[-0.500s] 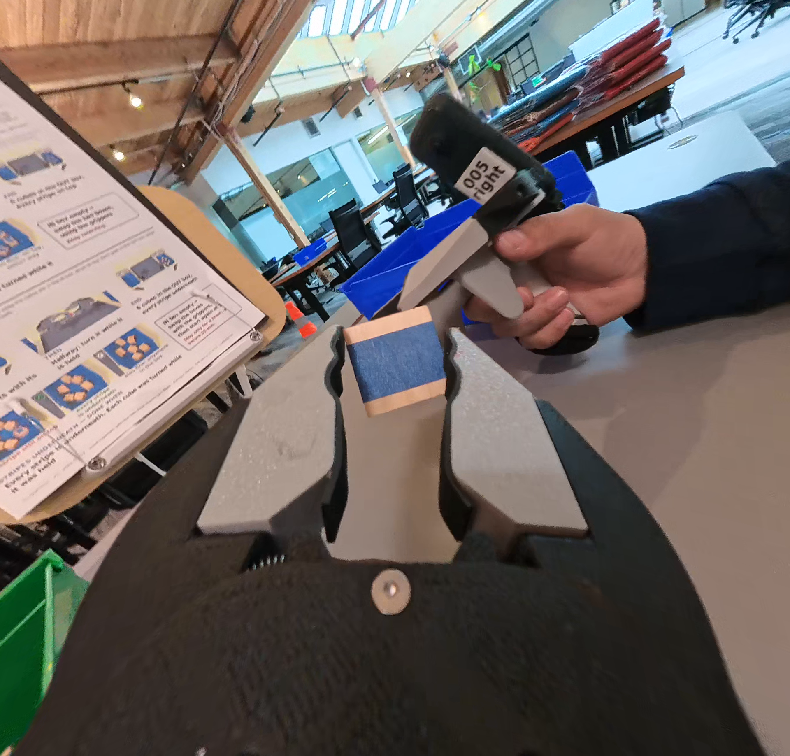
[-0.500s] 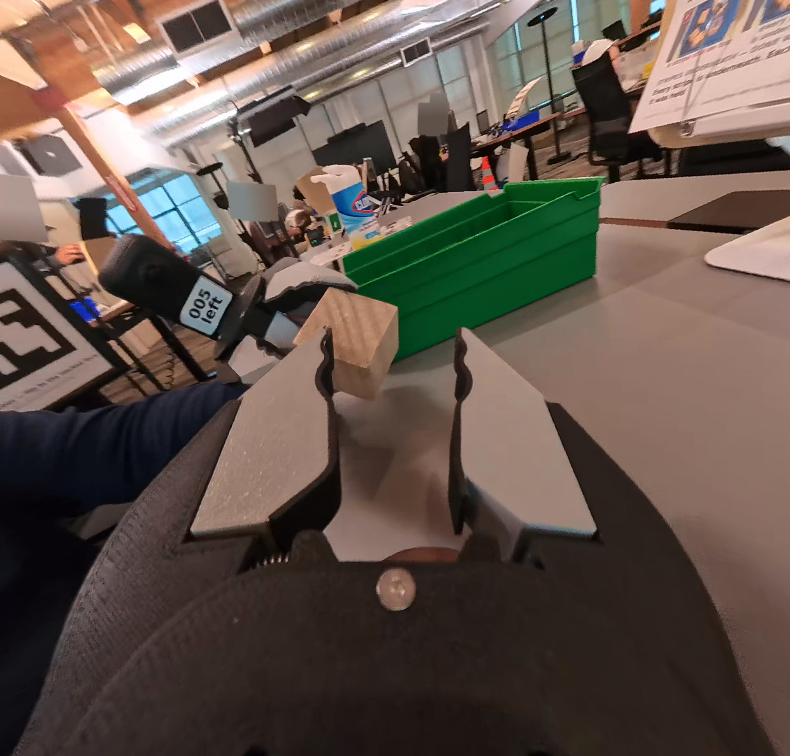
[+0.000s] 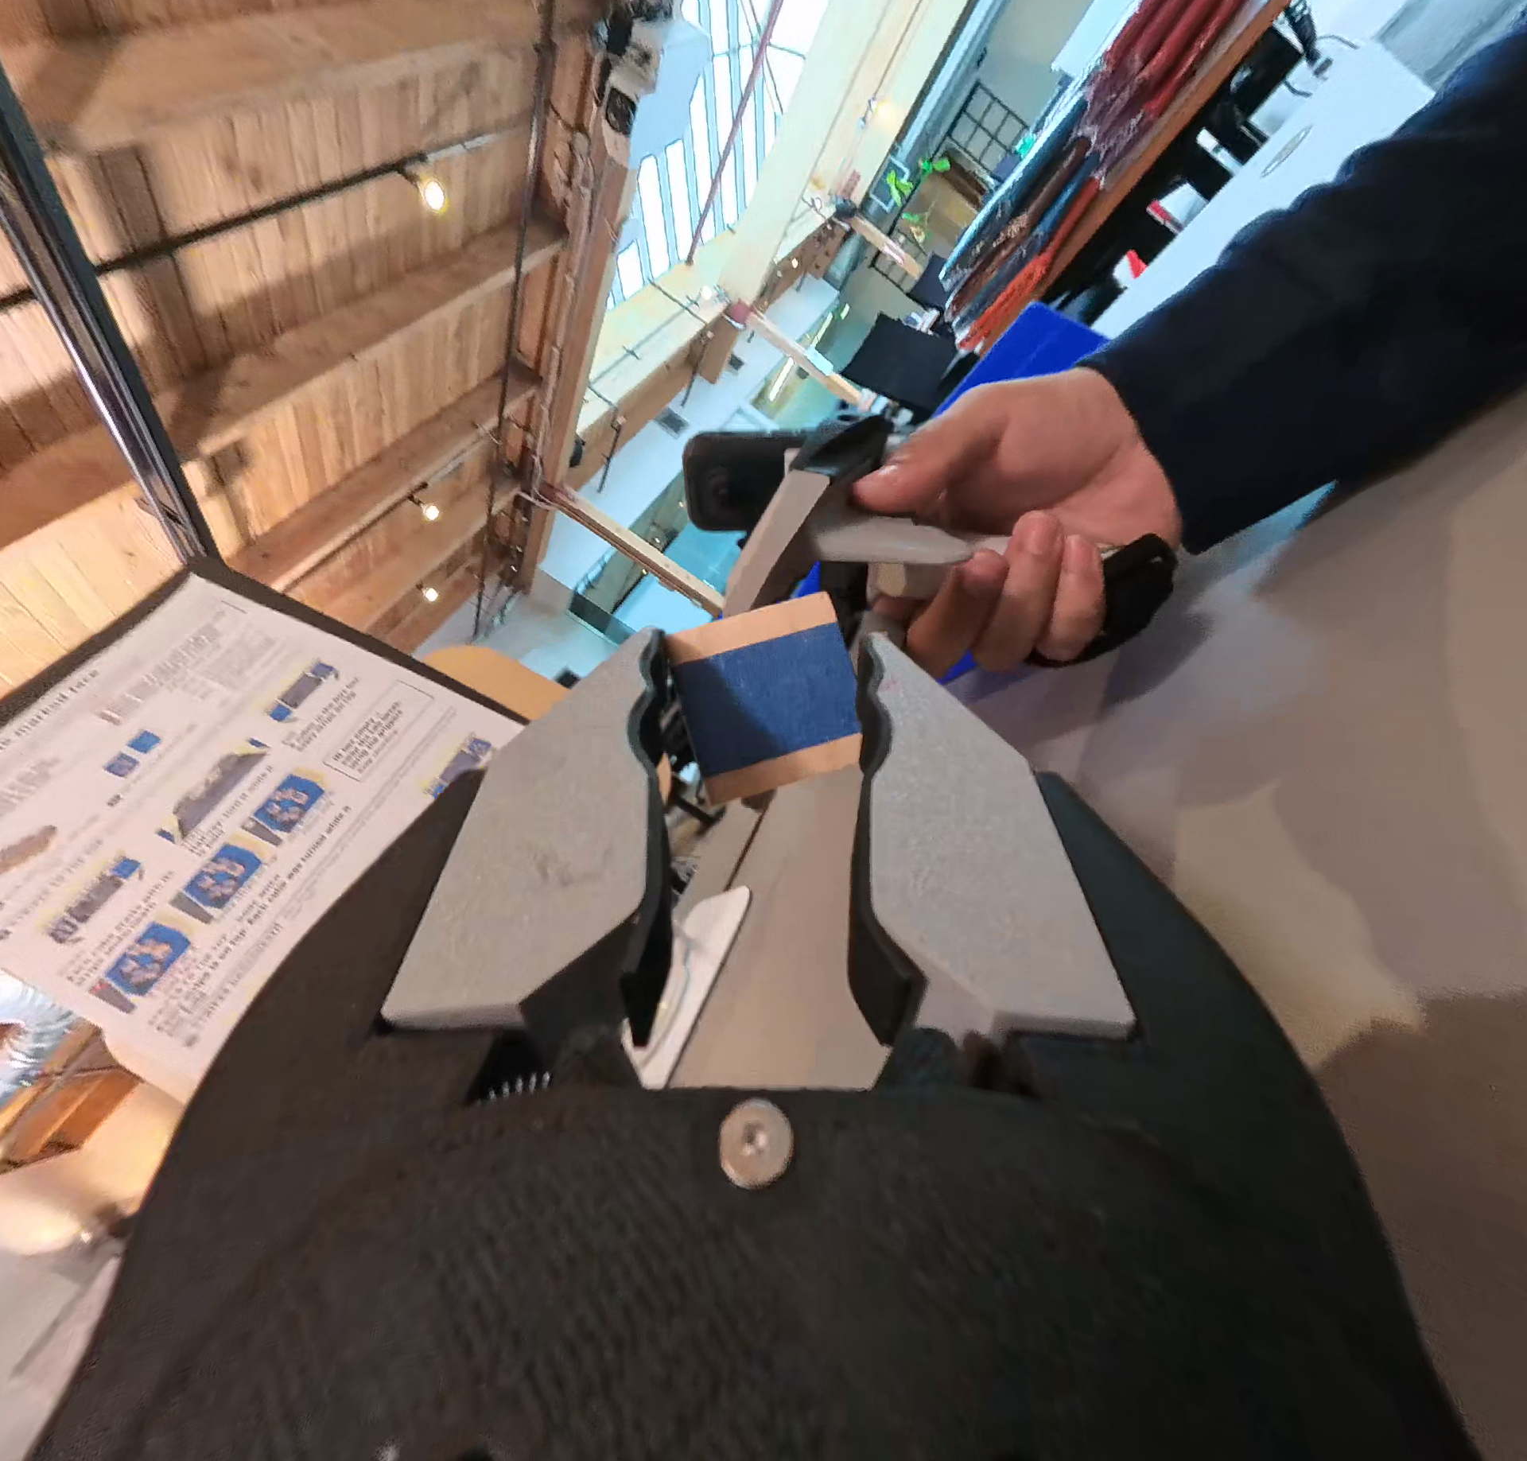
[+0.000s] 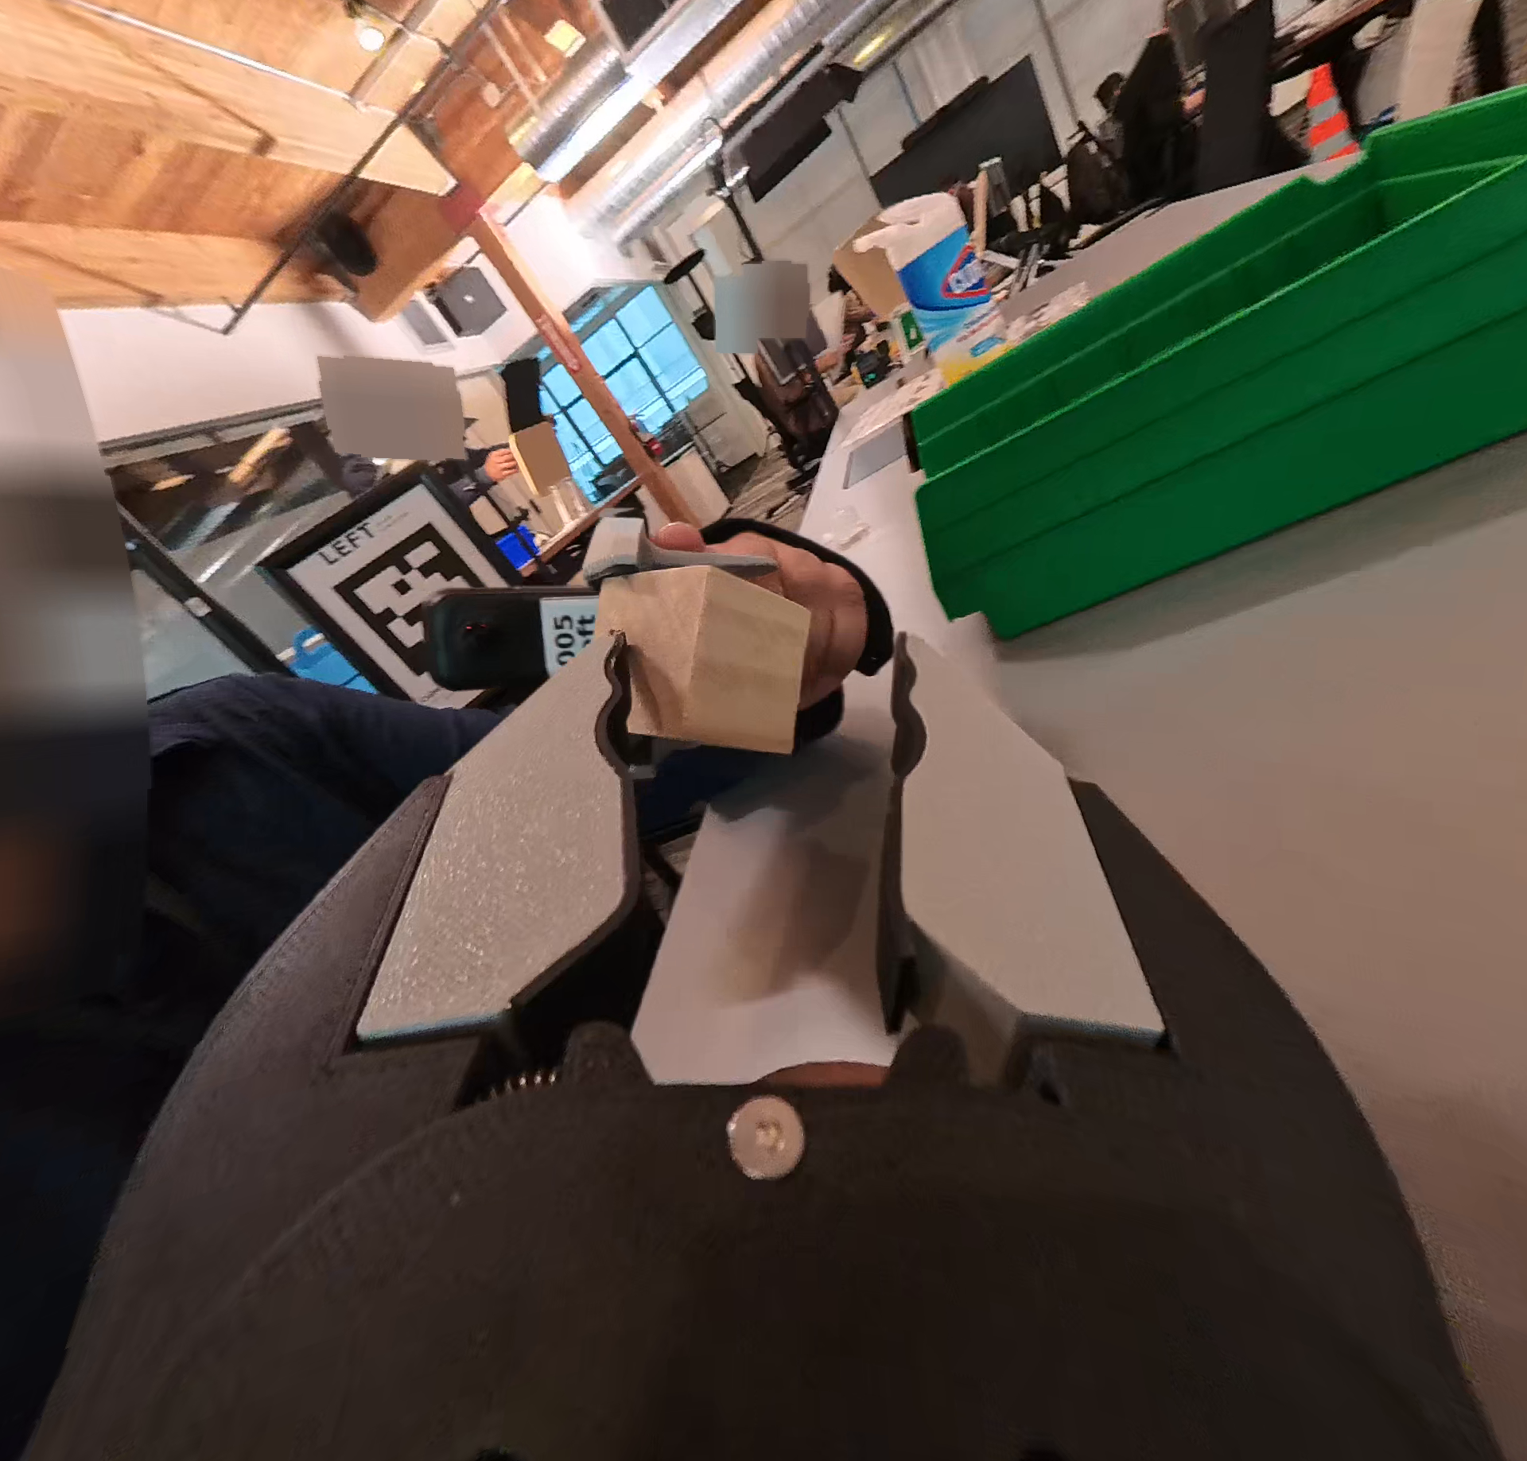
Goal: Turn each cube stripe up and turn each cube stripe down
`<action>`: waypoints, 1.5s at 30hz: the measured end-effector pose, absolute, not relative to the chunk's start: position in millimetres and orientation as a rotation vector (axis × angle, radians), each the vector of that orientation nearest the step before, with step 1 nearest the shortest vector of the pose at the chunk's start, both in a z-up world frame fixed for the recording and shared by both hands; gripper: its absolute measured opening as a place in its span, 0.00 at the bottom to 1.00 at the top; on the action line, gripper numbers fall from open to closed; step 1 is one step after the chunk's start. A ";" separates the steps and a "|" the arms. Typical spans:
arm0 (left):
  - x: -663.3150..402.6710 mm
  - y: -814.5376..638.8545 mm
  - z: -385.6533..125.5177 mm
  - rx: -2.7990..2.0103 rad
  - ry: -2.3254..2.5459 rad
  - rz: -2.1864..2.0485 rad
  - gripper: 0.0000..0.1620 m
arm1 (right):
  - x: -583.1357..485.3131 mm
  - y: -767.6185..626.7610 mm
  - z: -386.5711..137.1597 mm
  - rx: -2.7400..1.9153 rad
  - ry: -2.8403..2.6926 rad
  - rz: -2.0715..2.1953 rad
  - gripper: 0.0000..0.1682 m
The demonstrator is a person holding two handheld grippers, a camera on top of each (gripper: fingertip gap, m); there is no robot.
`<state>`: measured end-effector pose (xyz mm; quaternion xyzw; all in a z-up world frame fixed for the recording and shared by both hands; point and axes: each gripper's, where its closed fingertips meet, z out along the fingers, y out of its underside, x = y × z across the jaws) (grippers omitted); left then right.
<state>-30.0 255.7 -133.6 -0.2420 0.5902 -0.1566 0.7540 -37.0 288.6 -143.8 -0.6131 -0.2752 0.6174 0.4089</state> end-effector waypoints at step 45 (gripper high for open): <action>-42.0 259.4 -111.7 -0.580 1.067 -0.457 0.50 | -37.3 262.9 -116.8 -1.458 -0.839 1.404 0.25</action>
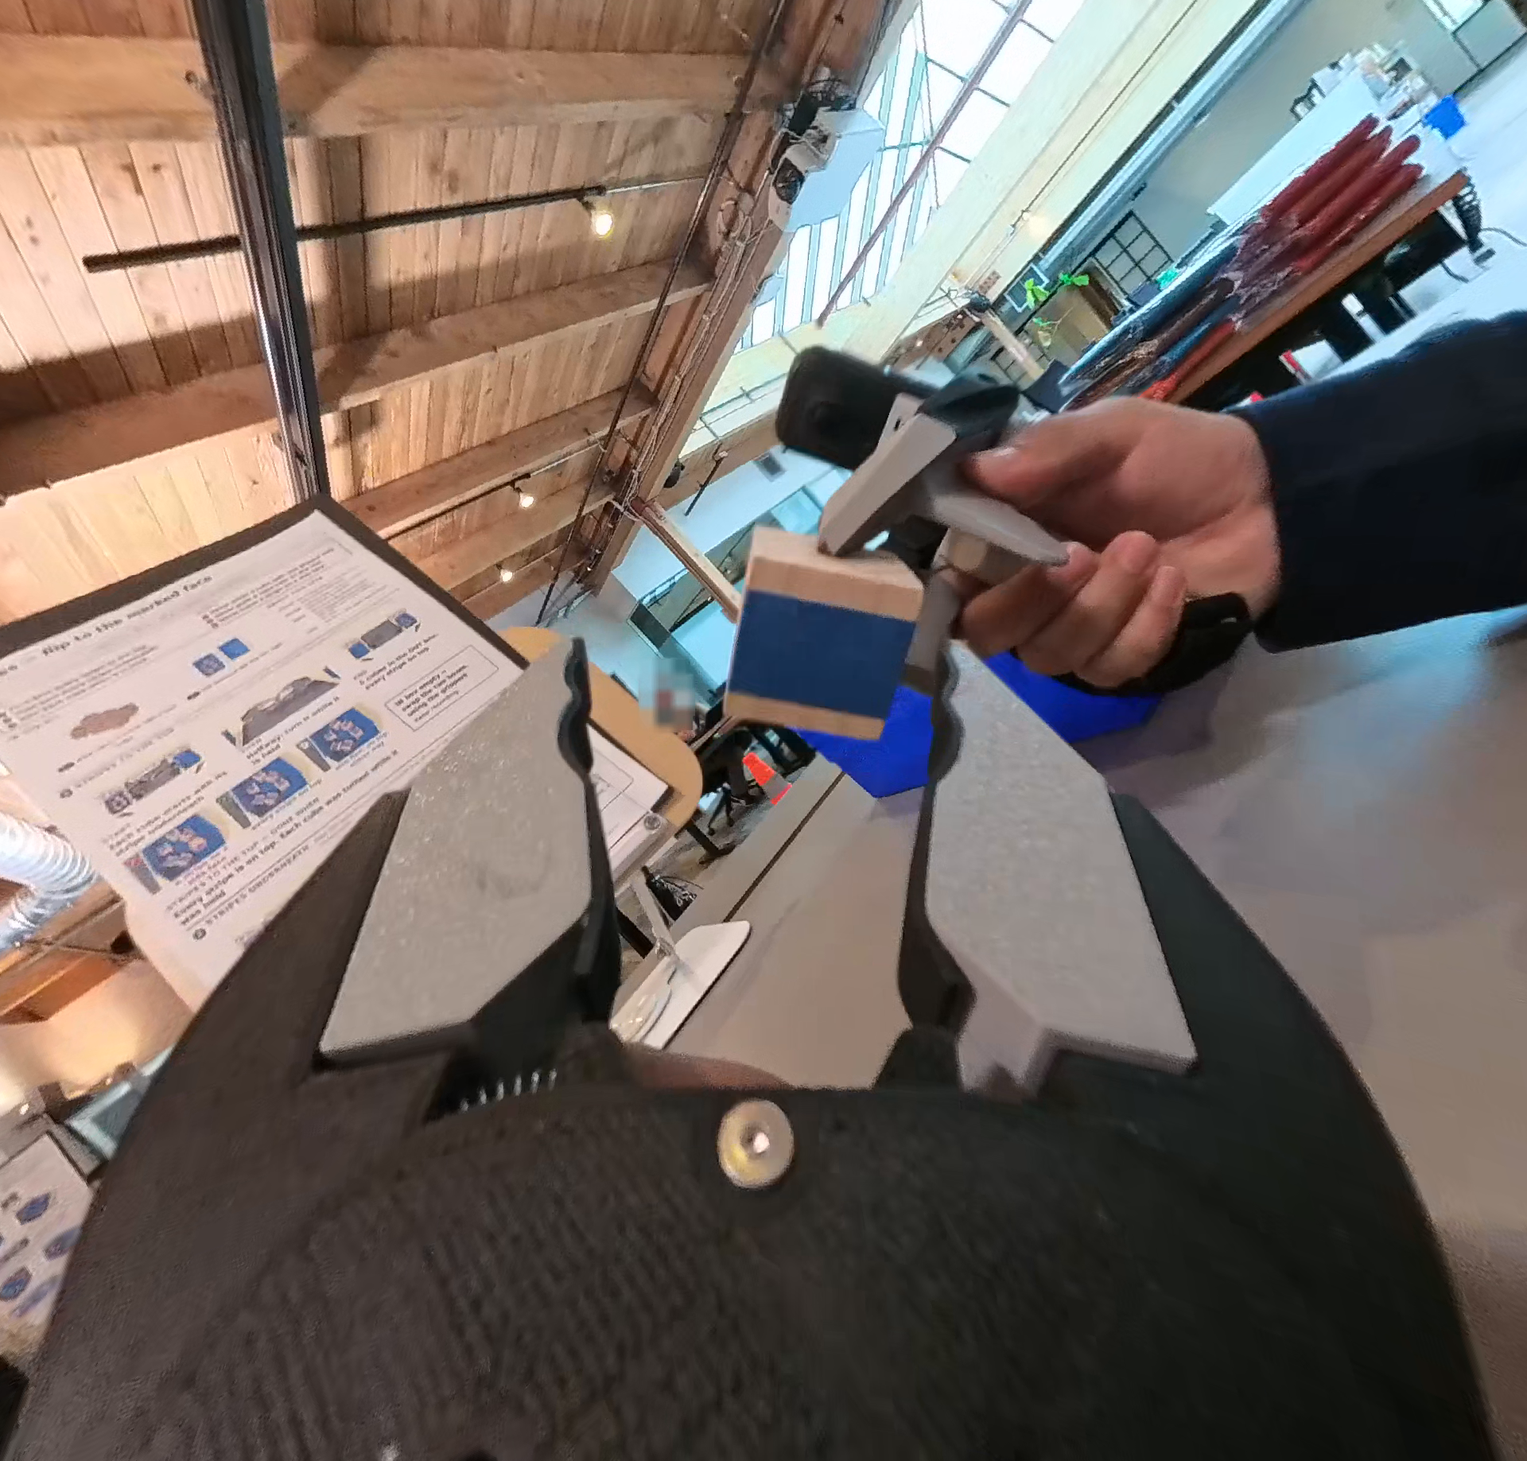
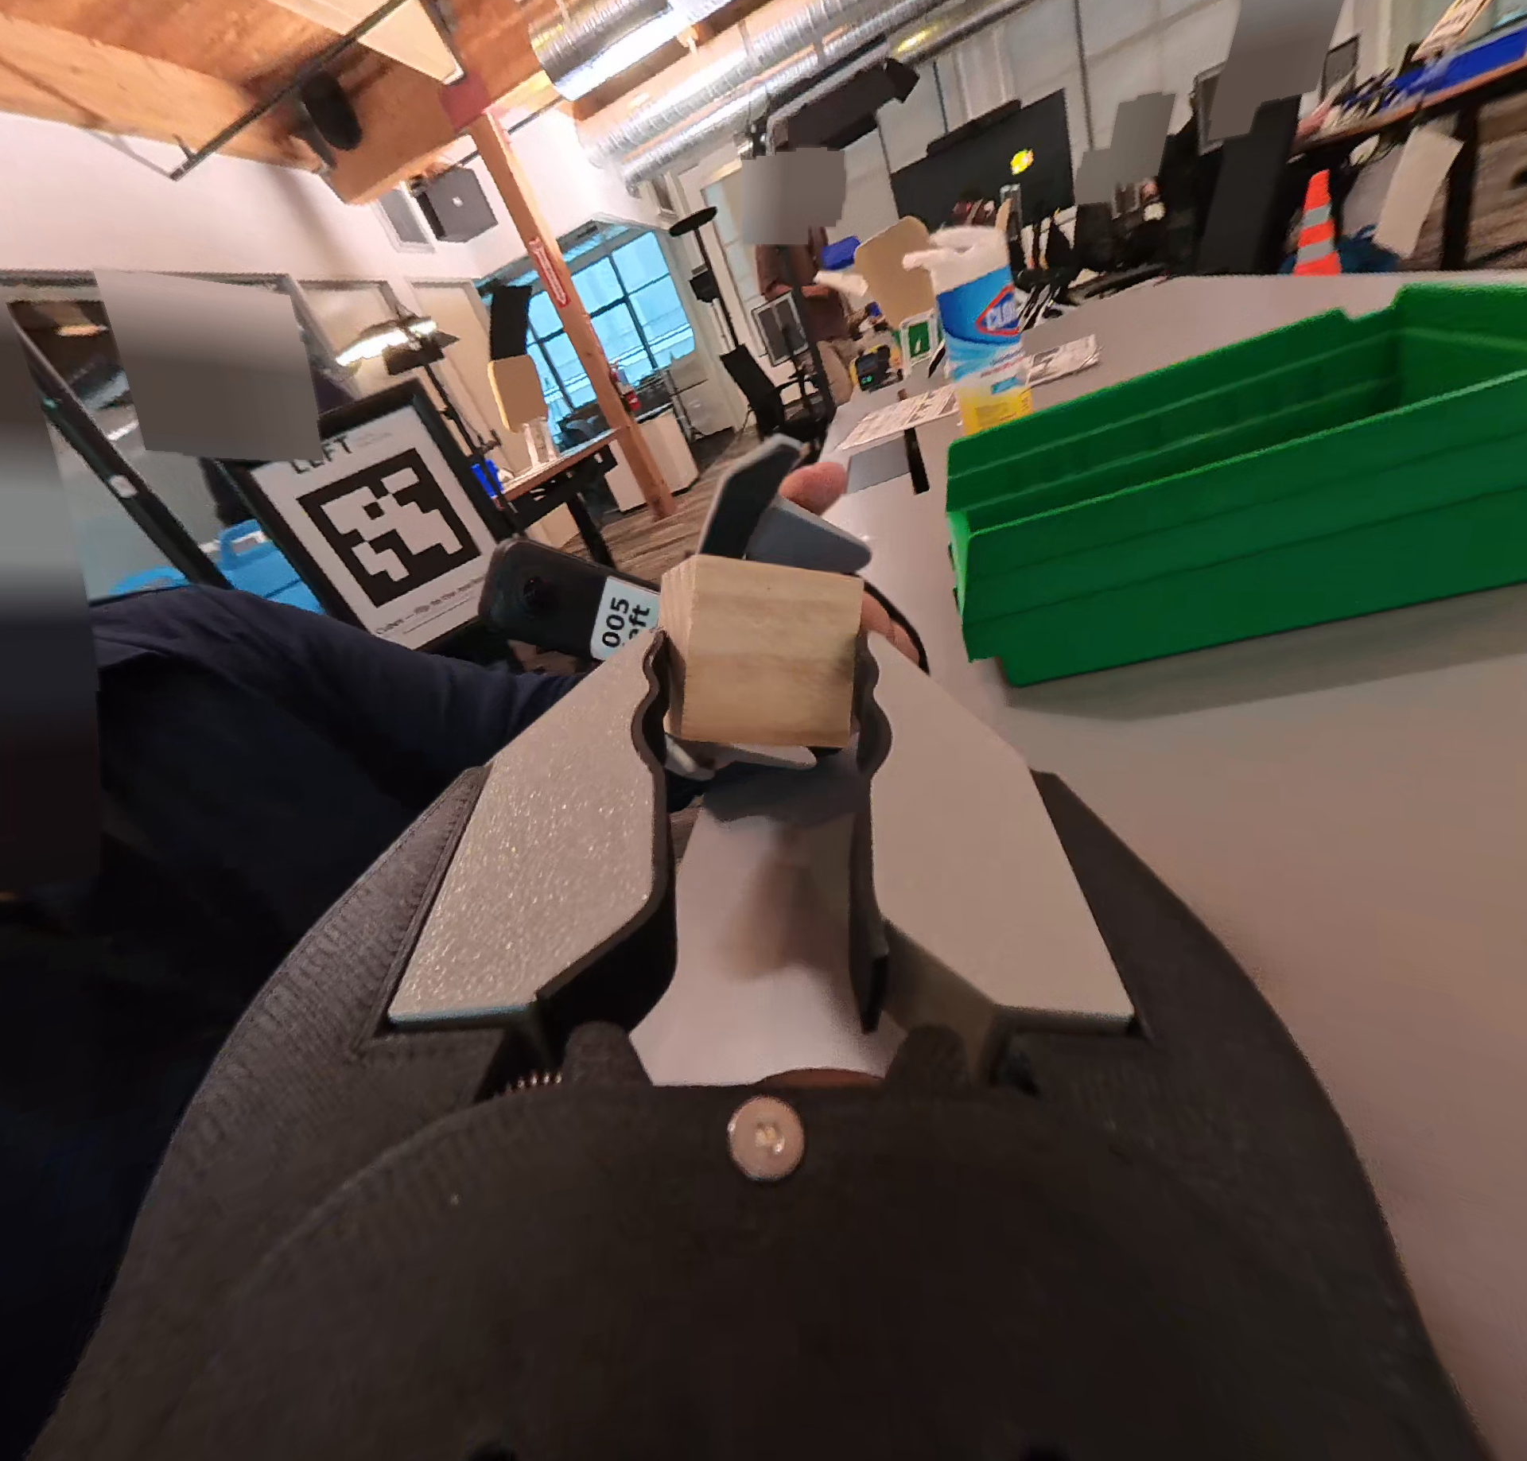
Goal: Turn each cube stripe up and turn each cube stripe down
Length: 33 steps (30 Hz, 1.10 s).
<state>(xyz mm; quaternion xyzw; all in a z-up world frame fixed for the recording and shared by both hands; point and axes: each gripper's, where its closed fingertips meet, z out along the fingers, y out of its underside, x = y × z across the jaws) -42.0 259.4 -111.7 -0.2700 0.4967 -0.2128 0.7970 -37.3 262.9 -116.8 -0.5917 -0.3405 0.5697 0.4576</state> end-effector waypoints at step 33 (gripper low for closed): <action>-15.4 322.3 -185.5 -1.278 1.177 -0.651 0.39 | 323.9 404.0 -217.5 -2.433 -0.005 -0.186 0.28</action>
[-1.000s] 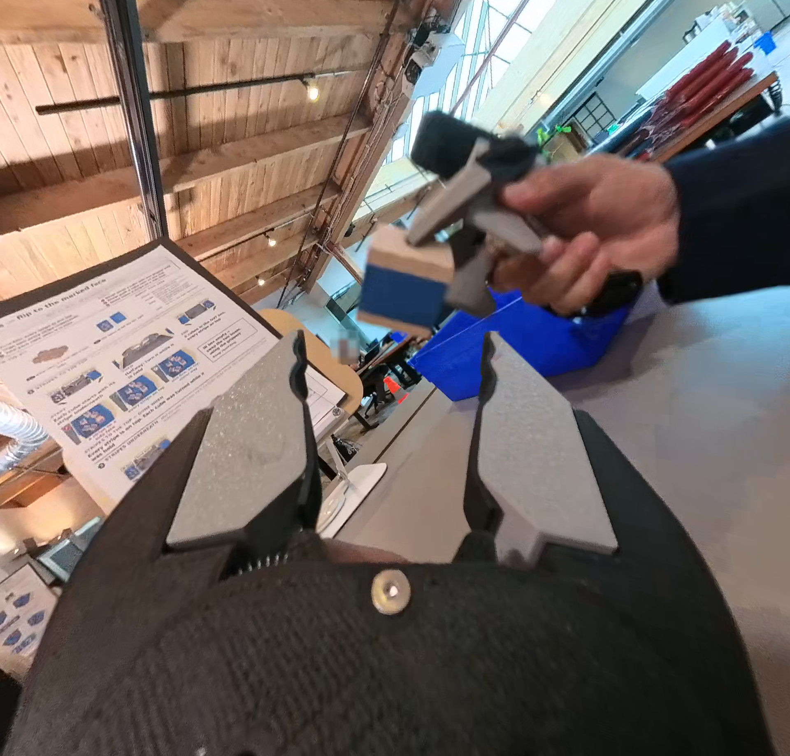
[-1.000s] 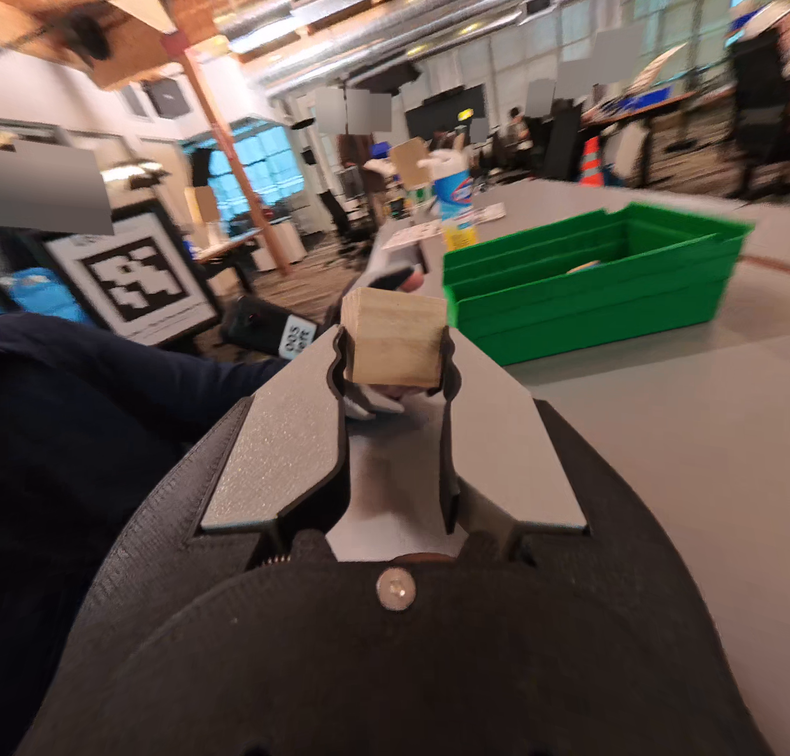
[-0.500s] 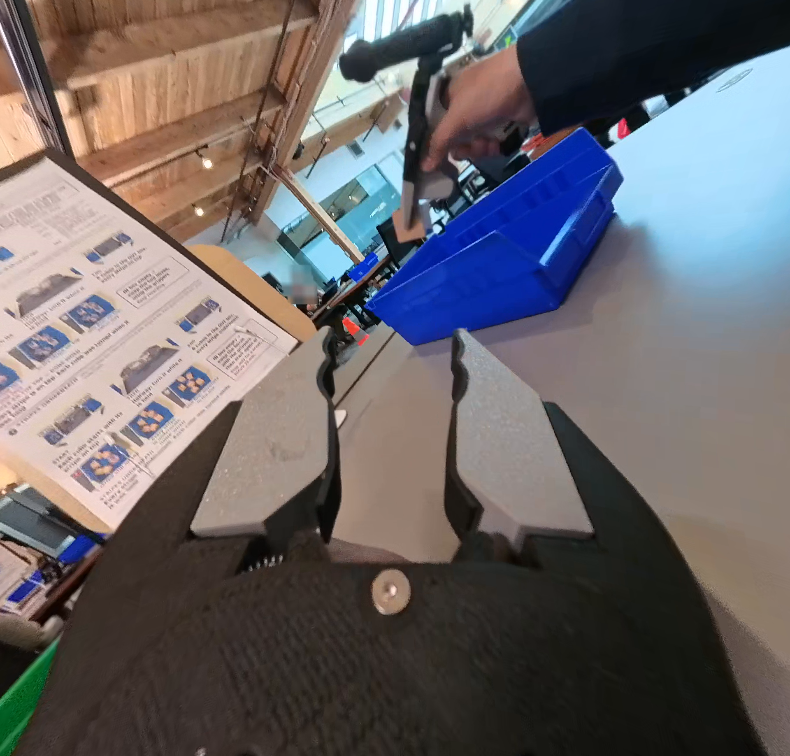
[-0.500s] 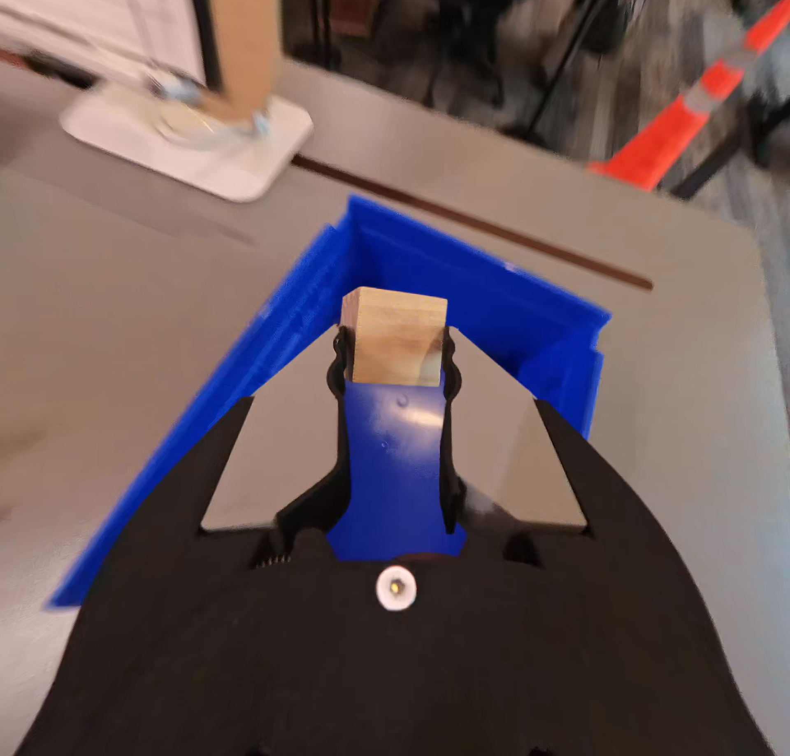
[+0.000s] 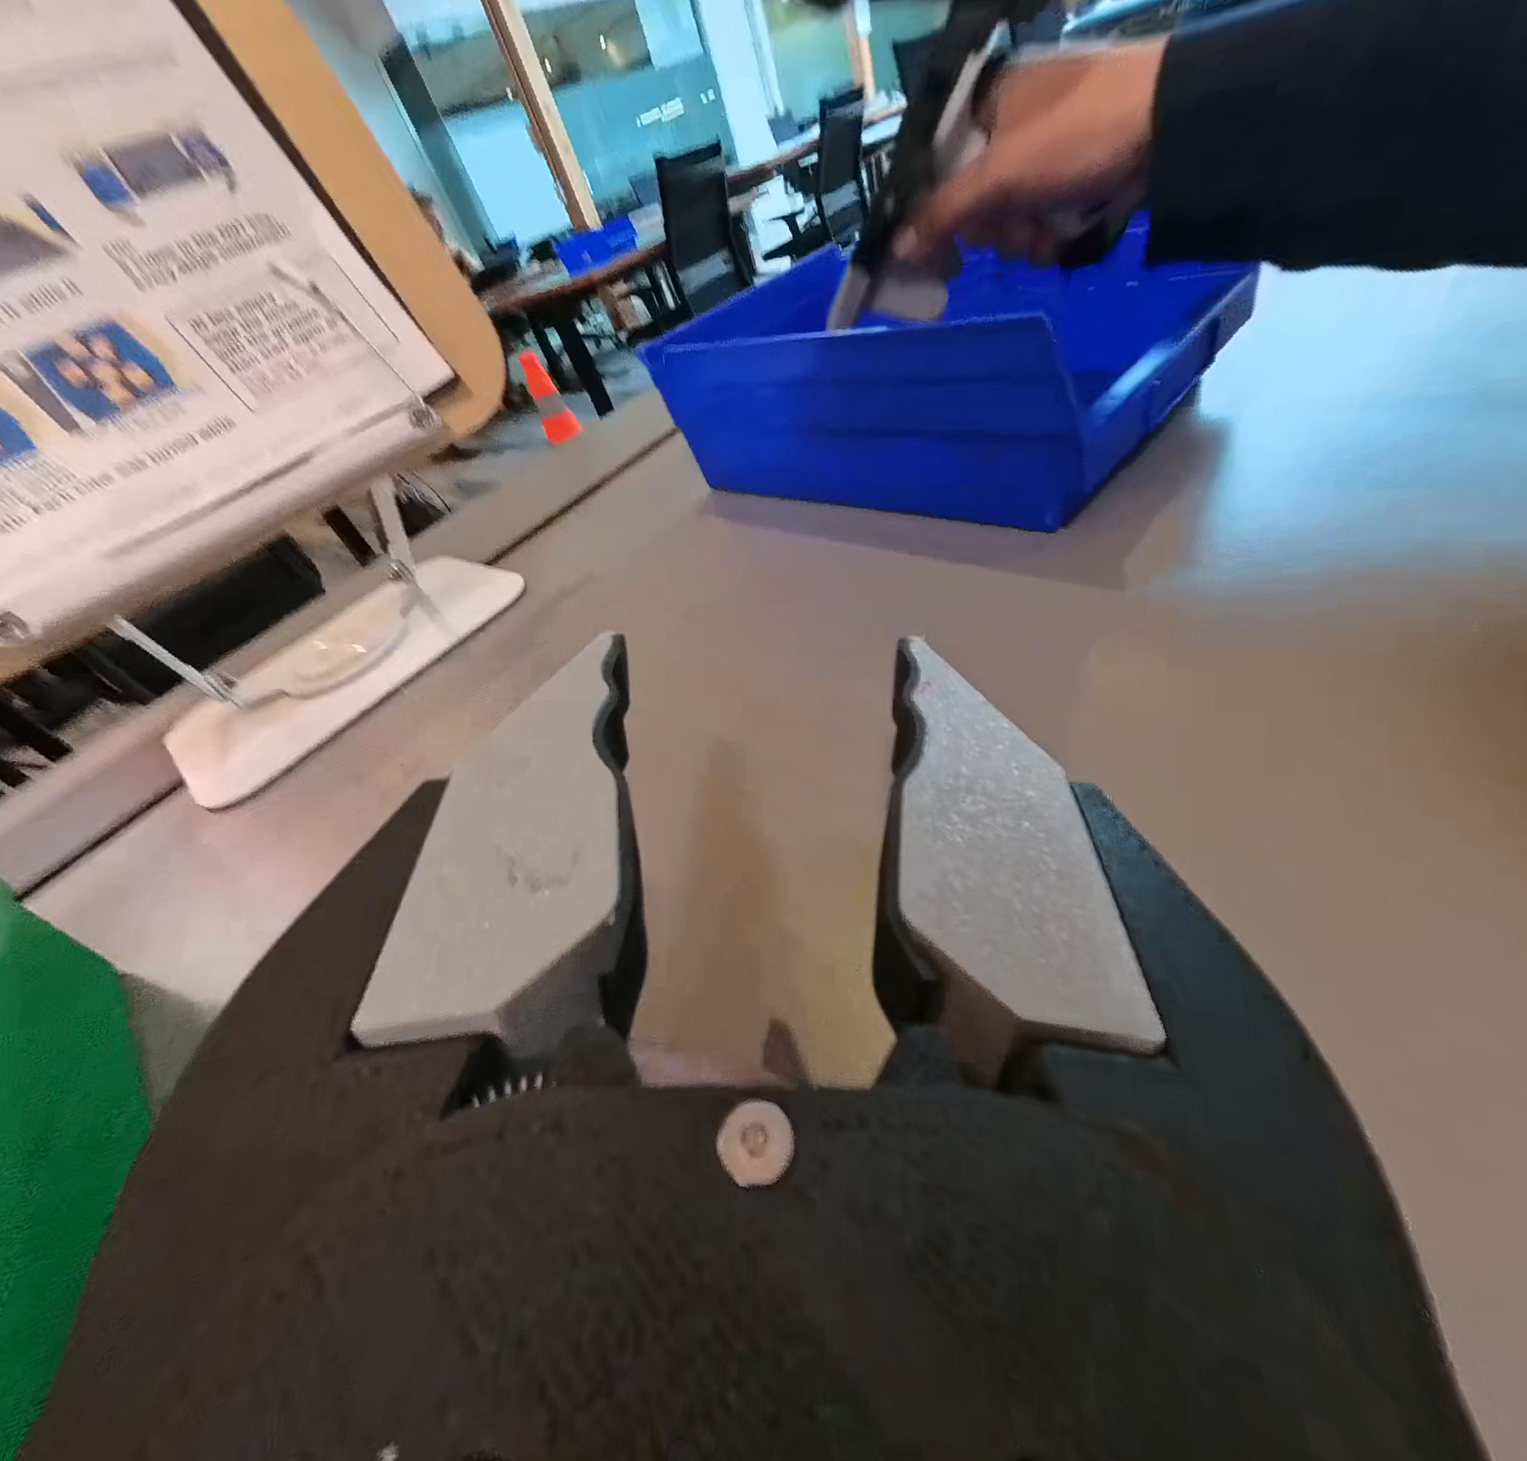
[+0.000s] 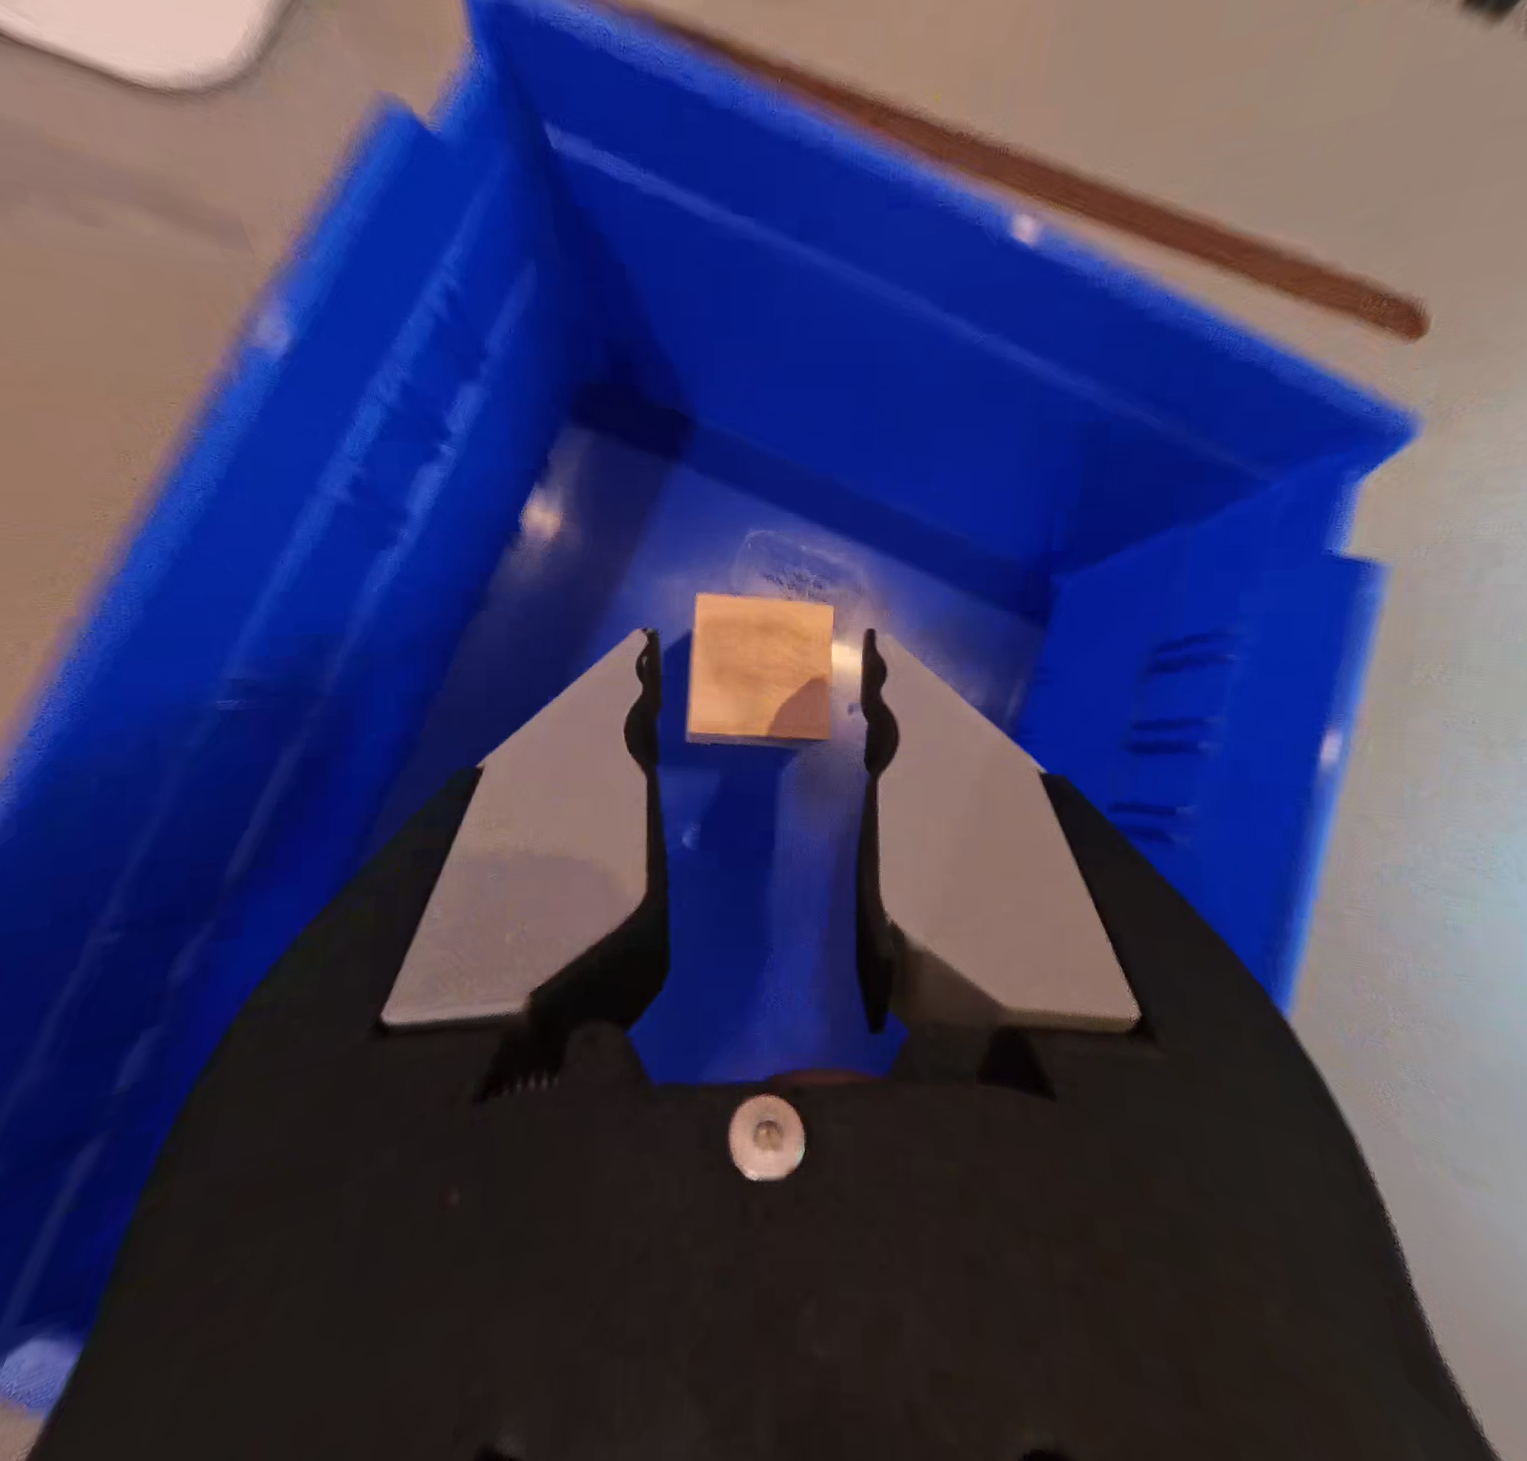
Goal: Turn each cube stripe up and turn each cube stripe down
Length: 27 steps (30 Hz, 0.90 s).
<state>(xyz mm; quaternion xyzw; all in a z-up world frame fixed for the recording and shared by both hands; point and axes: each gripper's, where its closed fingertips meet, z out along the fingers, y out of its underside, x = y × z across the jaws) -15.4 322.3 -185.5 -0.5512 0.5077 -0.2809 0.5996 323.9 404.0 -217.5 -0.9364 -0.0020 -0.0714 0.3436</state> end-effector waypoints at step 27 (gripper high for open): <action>-20.8 306.2 -202.3 -1.455 1.259 -0.874 0.37 | 104.4 408.6 -218.8 -2.078 -0.357 0.312 0.29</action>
